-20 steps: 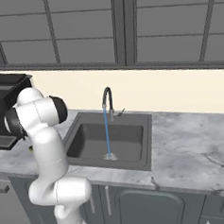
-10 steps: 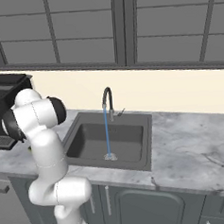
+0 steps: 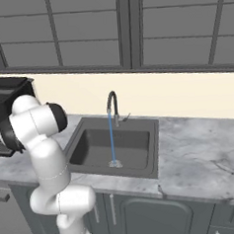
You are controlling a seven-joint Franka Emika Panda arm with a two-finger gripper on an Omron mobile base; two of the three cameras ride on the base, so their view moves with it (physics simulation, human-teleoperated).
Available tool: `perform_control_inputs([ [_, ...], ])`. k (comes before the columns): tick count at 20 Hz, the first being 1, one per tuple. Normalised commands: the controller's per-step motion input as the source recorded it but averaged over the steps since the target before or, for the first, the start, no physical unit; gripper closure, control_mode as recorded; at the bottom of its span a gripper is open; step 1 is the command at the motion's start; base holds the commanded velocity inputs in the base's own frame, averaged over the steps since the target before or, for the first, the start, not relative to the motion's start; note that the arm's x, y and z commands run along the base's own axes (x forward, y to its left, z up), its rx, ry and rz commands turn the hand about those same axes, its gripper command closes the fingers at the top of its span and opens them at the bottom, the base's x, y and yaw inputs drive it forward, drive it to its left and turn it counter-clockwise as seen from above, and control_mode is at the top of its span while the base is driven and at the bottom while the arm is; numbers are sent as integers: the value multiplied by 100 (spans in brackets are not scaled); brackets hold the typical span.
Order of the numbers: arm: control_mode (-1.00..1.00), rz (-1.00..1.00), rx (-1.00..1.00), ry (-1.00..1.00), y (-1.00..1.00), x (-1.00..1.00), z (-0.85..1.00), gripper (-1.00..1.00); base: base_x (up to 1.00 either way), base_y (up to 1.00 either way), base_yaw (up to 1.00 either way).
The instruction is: Soak the sponge with water for a few seconds and then drop it inside the sink.
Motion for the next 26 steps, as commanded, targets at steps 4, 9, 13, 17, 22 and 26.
perform_control_inputs([
  [4, -100, 9, 0, 0, 0, 0, 0, -100, 0, 0, 0],
  [9, -100, 2, 0, 0, -15, -1, -8, -100, 0, 0, 0],
  [13, -100, 0, 0, 0, -4, -15, -36, -100, 0, 0, 0],
  [17, -100, -4, 0, 0, 0, -16, -45, -100, 0, 0, 0],
  [22, -100, -13, 0, 0, 0, -6, -55, -100, 0, 0, 0],
  [26, -100, -14, 0, 1, 0, 0, -32, -100, 0, 0, 0],
])
